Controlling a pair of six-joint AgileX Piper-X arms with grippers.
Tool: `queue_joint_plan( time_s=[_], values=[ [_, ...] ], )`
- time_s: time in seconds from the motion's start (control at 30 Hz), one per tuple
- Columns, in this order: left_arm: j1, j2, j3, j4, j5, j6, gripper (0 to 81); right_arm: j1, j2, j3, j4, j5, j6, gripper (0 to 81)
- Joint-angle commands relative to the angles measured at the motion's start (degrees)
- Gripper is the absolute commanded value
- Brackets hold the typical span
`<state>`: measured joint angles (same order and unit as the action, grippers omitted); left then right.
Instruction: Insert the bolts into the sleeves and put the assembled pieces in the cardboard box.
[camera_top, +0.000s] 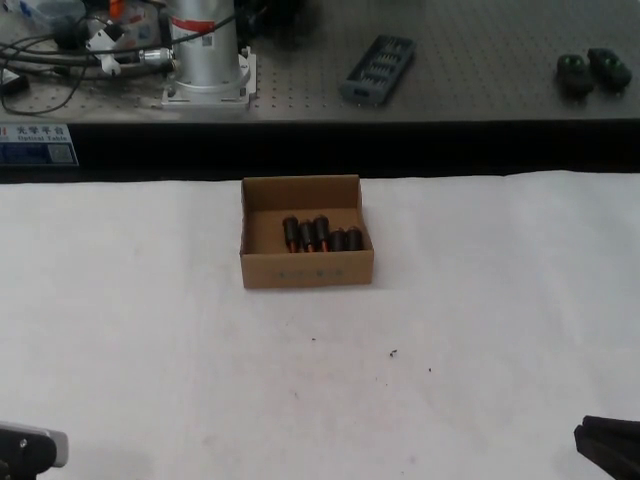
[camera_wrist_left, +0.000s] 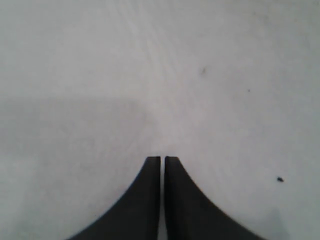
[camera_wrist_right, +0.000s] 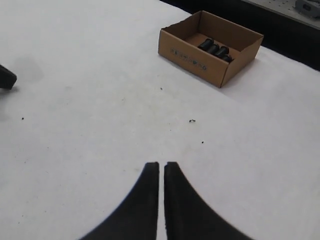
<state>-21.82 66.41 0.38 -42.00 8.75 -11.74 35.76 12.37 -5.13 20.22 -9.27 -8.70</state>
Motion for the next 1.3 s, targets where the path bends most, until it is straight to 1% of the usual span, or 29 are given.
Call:
queue_joint_plan(
  time_s=[0.0,0.07,0.13,0.2,0.3,0.47,0.63,0.73,0.87,0.97,1.07,1.13,1.2,1.27],
  values=[
    [-0.2,-3.2,-0.4,3.5,0.1,0.2,2.3,-0.4,-1.3,1.1,-1.6,-0.4,0.1,3.8],
    [0.0,-6.7,-0.4,5.1,0.1,0.2,2.3,-2.3,-4.4,4.3,-2.0,-0.4,0.1,3.8],
    [0.0,-10.0,-0.4,6.0,0.1,0.2,2.3,-5.0,-7.0,5.1,-1.5,-0.4,0.1,3.8],
    [0.7,-13.3,-0.4,6.0,0.1,0.2,2.3,-8.2,-8.2,5.1,5.4,-0.3,0.1,3.8],
    [2.9,-17.9,-0.4,6.0,0.1,0.2,2.3,-13.5,-9.0,5.1,11.3,-0.3,0.1,3.8],
    [6.7,-27.6,-0.4,5.9,0.1,0.2,2.3,-20.7,-9.0,5.1,11.4,-0.3,-0.2,3.8],
    [9.3,-36.8,-0.4,5.9,0.1,0.2,2.3,-26.4,-9.0,5.1,11.4,-0.3,-0.2,3.8],
    [9.9,-40.5,-0.4,5.9,0.1,0.2,2.3,-27.9,-9.0,5.1,11.5,-0.3,-0.2,3.8],
    [10.0,-43.6,-0.4,5.9,0.1,0.2,2.3,-28.0,-9.0,5.1,11.5,-0.3,-0.2,3.8],
    [11.0,-47.2,-0.4,6.4,-0.1,0.2,2.3,-28.0,-9.0,5.1,11.5,-0.3,-0.2,3.8],
    [13.8,-51.9,-0.4,14.6,-2.5,0.2,2.3,-28.0,-9.0,5.1,11.5,-0.3,-0.2,3.8],
    [15.9,-55.9,-0.4,22.6,-3.8,0.2,2.3,-28.0,-9.0,5.1,11.5,-0.3,-0.2,3.8],
    [17.1,-60.1,-0.4,32.0,-7.2,0.2,2.3,-28.0,-9.0,5.1,11.5,-0.3,-0.2,3.8],
    [17.2,-63.4,-0.4,39.9,-12.7,0.2,2.3,-28.0,-9.0,5.1,11.5,-0.3,-0.2,3.8]
  ],
)
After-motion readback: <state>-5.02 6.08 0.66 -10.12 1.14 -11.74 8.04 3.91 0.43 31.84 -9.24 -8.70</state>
